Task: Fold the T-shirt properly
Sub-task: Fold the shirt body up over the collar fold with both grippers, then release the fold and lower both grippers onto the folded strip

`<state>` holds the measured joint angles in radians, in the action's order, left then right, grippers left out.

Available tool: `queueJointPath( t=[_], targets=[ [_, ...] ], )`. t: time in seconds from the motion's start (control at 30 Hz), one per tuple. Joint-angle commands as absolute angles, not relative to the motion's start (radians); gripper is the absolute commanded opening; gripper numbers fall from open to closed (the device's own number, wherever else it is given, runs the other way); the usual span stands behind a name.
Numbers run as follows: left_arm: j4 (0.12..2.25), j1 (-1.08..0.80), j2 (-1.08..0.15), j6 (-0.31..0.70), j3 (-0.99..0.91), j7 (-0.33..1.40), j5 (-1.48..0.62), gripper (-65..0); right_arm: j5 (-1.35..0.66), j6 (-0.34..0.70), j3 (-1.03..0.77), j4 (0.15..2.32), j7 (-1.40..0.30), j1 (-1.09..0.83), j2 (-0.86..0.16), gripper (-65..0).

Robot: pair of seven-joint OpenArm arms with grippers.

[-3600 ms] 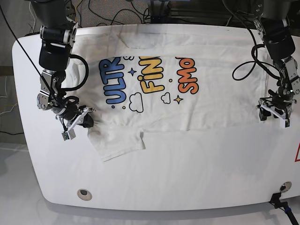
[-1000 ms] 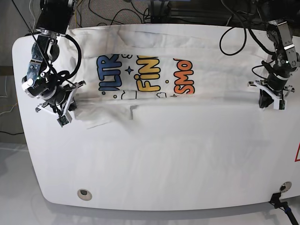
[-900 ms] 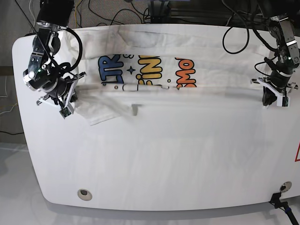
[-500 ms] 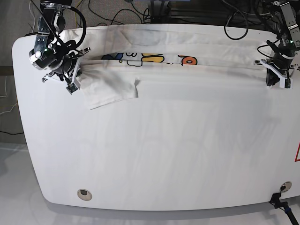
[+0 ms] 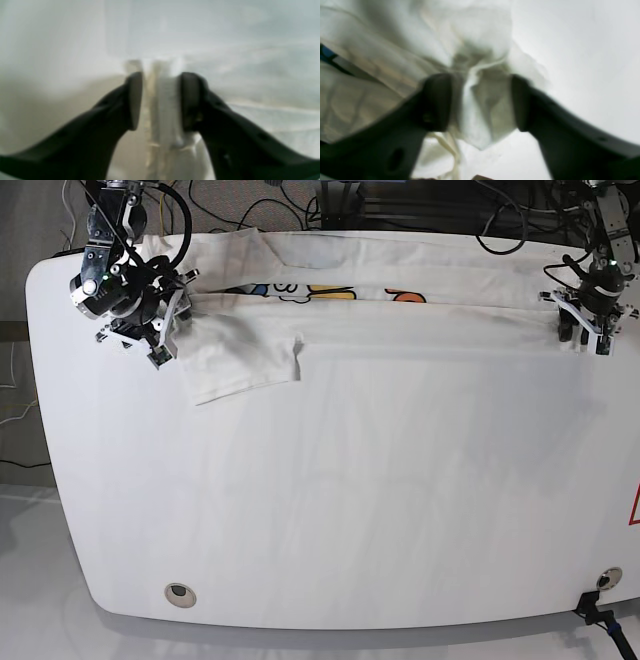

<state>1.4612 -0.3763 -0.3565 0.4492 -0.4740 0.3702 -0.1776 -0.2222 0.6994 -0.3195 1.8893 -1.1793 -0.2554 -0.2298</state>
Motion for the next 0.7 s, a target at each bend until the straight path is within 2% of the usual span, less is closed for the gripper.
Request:
queueJointPath(
  t=[0.0, 0.07, 0.23, 0.4, 0.47, 0.6, 0.67],
  targets=[
    [1.472, -0.346, -0.377, 0.380, -0.469, 0.398, -0.163, -40.0, -0.226, 0.698, -0.321, 1.905, -1.168, -0.237, -0.242, -21.1],
    [1.481, -0.314, -0.389, 0.377, -0.473, 0.452, -0.165, -39.8, -0.226, 0.698, -0.321, 1.906, -1.168, -0.236, -0.243, -18.4],
    [1.564, -0.275, -0.390, 0.380, -0.572, 0.453, -0.219, -40.1, -0.226, 0.698, -0.328, 1.913, -1.168, -0.206, -0.243, -18.4],
    [1.666, -0.271, -0.392, 0.381, -0.568, 0.460, -0.337, -40.3, -0.232, 0.698, -0.328, 1.917, -1.168, -0.145, -0.243, -19.2],
    [1.701, -0.274, -0.392, 0.381, -0.536, 0.464, -0.358, -40.4, -0.236, 0.698, -0.328, 1.919, -1.168, -0.114, -0.236, -26.0],
    [1.764, -0.286, -0.351, 0.381, -0.486, 0.524, -0.371, -40.4, -0.237, 0.698, -0.328, 1.916, -1.168, -0.054, -0.202, -50.2],
    [1.790, -0.298, -0.312, 0.381, -0.476, 0.526, -0.369, -40.4, -0.237, 0.698, -0.328, 1.911, -1.168, -0.035, -0.193, -59.6]
  ],
)
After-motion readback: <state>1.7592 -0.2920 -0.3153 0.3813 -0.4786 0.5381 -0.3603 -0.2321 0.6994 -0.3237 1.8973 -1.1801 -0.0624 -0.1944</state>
